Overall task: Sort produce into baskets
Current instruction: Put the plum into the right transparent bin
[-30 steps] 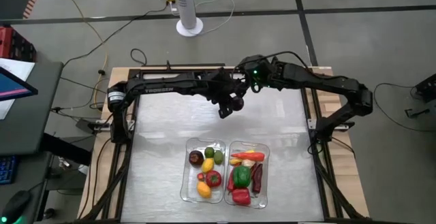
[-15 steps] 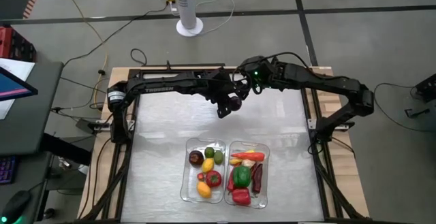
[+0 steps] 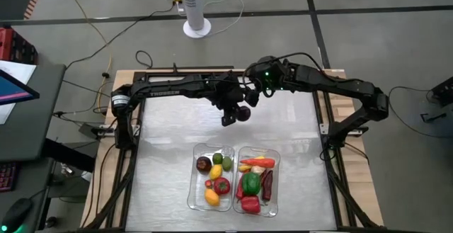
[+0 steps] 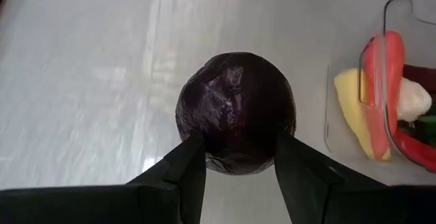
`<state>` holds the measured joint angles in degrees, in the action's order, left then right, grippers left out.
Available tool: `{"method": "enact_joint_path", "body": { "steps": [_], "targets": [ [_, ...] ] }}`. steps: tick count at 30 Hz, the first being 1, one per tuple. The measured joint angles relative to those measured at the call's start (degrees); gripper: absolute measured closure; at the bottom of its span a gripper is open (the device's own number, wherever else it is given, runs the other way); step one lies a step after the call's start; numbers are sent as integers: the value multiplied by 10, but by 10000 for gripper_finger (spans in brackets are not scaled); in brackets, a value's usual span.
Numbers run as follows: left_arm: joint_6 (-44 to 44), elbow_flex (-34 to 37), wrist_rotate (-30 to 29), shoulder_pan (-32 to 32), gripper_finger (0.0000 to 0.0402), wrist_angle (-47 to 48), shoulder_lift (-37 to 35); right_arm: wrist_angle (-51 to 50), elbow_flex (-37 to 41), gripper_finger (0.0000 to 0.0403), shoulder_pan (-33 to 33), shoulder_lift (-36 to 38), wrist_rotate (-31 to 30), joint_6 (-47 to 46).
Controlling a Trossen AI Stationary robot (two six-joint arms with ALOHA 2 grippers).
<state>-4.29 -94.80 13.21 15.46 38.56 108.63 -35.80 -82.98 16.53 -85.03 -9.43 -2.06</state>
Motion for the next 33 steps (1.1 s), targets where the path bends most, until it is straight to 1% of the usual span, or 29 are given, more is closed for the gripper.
{"method": "enact_joint_path", "body": {
  "steps": [8, 11, 17, 23, 26, 33],
  "targets": [
    [-11, 0, -6, 12, 262, 13, -14, 8, 0, 85, -2, 5, 19, 1],
    [-13, 0, -12, 16, 262, 16, -18, 3, -1, 85, -4, 11, 20, 0],
    [-17, 0, -20, 22, 262, 23, -18, 3, 0, 85, -4, 33, 40, -10],
    [-13, 1, -21, 21, 262, 19, -18, 13, 0, 85, -6, 35, 43, -18],
    [-13, 1, -34, 21, 262, 18, -18, 19, 0, 85, -10, 35, 46, -22],
    [-15, 1, -41, 21, 262, 17, -19, 35, 0, 85, -15, 45, 54, -26]
  ]
}}
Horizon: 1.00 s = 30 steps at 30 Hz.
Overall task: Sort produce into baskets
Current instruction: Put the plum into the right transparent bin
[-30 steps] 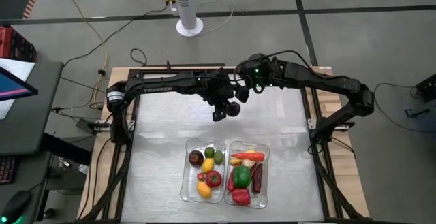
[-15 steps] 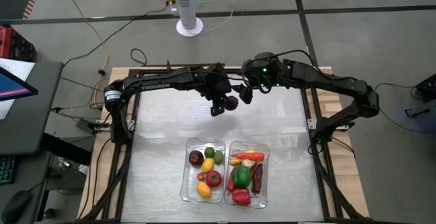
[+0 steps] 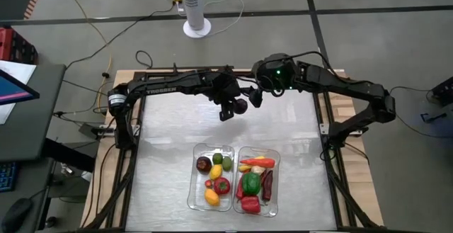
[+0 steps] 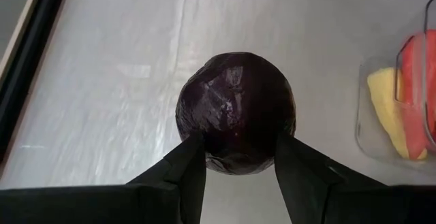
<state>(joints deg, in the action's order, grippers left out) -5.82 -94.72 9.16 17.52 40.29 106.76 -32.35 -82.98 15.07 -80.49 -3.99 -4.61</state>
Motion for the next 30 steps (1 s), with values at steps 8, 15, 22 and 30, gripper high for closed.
{"method": "enact_joint_path", "body": {
  "steps": [8, 15, 22, 30],
  "targets": [
    [0, 1, -8, 0, 262, -8, 0, 26, 0, 85, 0, 11, 2, -5],
    [0, 1, -10, 0, 262, -8, 0, 68, 0, 85, -14, 11, -1, -5],
    [4, 1, -23, 0, 262, -8, 0, 82, 0, 85, -32, 11, 26, -5],
    [8, 1, -23, 0, 262, -8, 0, 86, 0, 85, -47, 21, 38, -14]
  ]
}}
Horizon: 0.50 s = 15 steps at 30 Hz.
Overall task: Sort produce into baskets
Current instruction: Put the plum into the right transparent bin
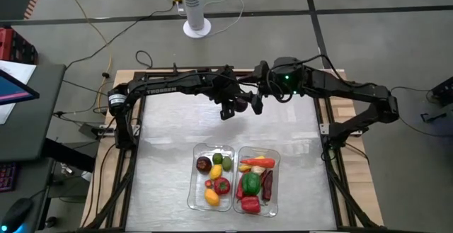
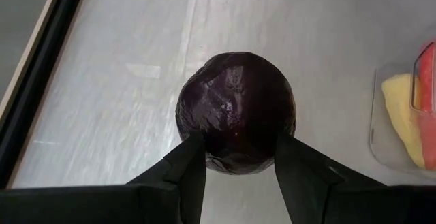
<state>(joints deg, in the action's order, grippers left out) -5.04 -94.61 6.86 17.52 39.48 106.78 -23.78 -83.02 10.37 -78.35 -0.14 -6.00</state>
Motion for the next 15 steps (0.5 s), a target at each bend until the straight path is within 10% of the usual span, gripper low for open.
{"method": "enact_joint_path", "body": {
  "steps": [15],
  "targets": [
    [2, 0, 20, -1, 262, 0, 0, -23, 0, 85, 4, 66, -45, 0]
  ]
}}
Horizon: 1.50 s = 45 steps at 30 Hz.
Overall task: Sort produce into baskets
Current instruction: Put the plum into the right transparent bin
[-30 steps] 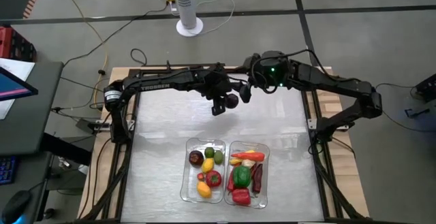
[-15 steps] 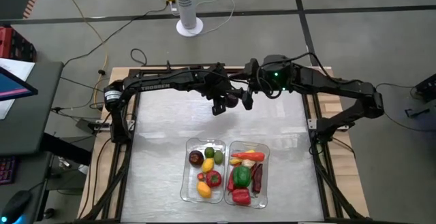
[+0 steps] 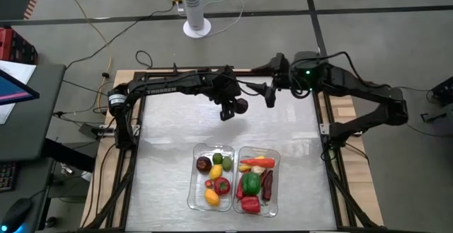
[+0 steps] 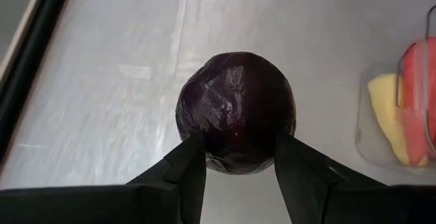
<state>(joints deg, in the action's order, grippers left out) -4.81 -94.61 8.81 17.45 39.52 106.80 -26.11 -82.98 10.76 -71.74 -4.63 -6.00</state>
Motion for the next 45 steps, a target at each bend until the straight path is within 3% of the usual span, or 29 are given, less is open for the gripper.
{"method": "enact_joint_path", "body": {
  "steps": [10, 27, 32, 40, 45],
  "targets": [
    [-1, 0, 14, -12, 262, 21, 0, -9, 0, 85, -3, 31, 34, -31],
    [3, -56, 54, -76, 262, 72, -18, -22, 0, 85, 13, 108, 12, -42],
    [35, -80, 167, -91, 262, 71, -19, -52, 0, 85, 14, 106, -22, -80],
    [77, -82, 406, -94, 262, -9, -19, -70, 0, 85, 29, 106, -73, -203],
    [134, -82, 464, -96, 262, -74, -19, -81, 0, 85, 54, 107, -56, -301]
  ]
}}
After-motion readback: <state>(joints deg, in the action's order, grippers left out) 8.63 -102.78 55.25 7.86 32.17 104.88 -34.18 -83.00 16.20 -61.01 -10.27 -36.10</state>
